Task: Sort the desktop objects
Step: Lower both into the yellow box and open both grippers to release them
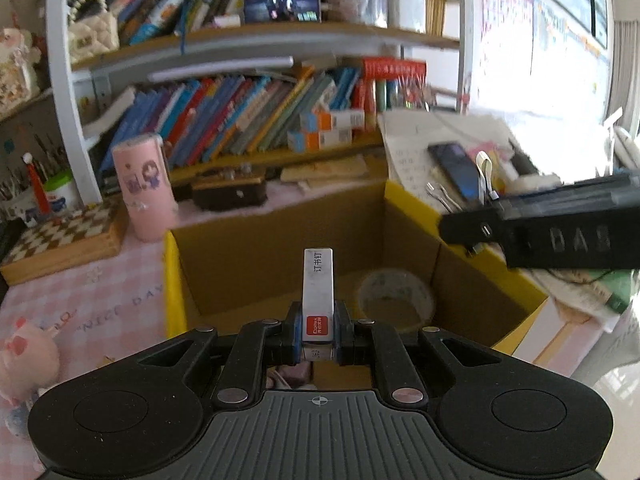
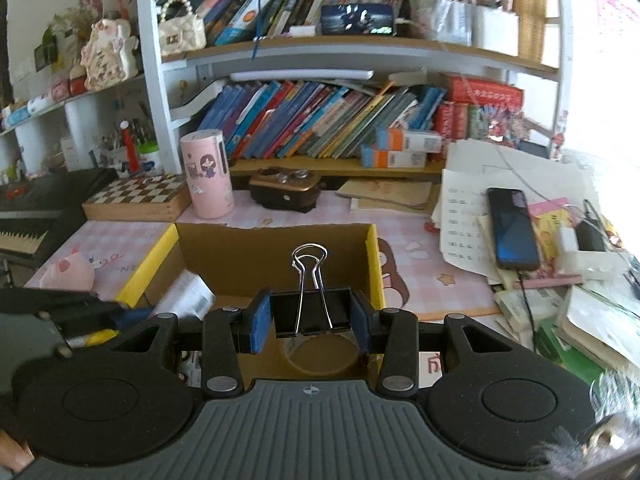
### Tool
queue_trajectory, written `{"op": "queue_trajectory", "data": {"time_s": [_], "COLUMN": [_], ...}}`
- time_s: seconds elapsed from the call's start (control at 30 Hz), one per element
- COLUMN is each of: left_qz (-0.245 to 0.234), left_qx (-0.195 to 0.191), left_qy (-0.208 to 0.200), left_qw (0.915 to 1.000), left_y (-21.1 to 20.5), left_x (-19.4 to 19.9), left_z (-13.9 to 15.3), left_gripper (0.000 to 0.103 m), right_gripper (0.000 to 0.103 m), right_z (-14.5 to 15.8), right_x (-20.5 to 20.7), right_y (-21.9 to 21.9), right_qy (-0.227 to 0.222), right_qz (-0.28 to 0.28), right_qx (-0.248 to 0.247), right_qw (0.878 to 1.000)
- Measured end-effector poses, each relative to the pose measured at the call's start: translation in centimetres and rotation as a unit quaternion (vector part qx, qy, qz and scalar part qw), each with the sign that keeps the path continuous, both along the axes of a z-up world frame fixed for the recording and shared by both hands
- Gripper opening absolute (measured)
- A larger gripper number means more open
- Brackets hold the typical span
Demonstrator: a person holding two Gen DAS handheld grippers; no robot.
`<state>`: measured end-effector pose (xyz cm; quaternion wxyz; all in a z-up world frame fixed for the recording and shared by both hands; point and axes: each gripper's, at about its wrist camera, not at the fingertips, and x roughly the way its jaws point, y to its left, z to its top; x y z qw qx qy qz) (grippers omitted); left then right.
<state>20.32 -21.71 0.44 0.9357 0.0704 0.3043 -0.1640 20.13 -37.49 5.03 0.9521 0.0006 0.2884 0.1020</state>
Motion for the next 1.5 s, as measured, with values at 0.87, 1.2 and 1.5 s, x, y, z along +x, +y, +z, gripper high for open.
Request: {"op": "queue_trajectory", "data": {"time_s": [0.87,1.2,1.5], "left_qz": [0.012,0.037,0.055], "left_qx": [0.003,-0.003,-0.008], "left_qy": [0.059,0.025,-0.005], "left_qw": [0.9982,0.9990,0.9985], "left_y": [-0.9,0.3,1.1], "left_x": [2.7,2.1,1.0], "left_z": [-2.6,-1.4,-0.2], "left_gripper": [0.014,0.021,0.039], "right_gripper": [0.039,0.039,0.045], "right_z": [-5.8,-7.4,-7.1], "right_x": [11.1,13.9,13.7], "right_y": [3.2,4.1,3.6], "right_qy": [0.145,0.218,0.208], "right_qz": [0.118,0.143,0.126], "right_qx": [-0.062,-0.067,-0.055], "right_qw": [0.980,0.963,0.968]}}
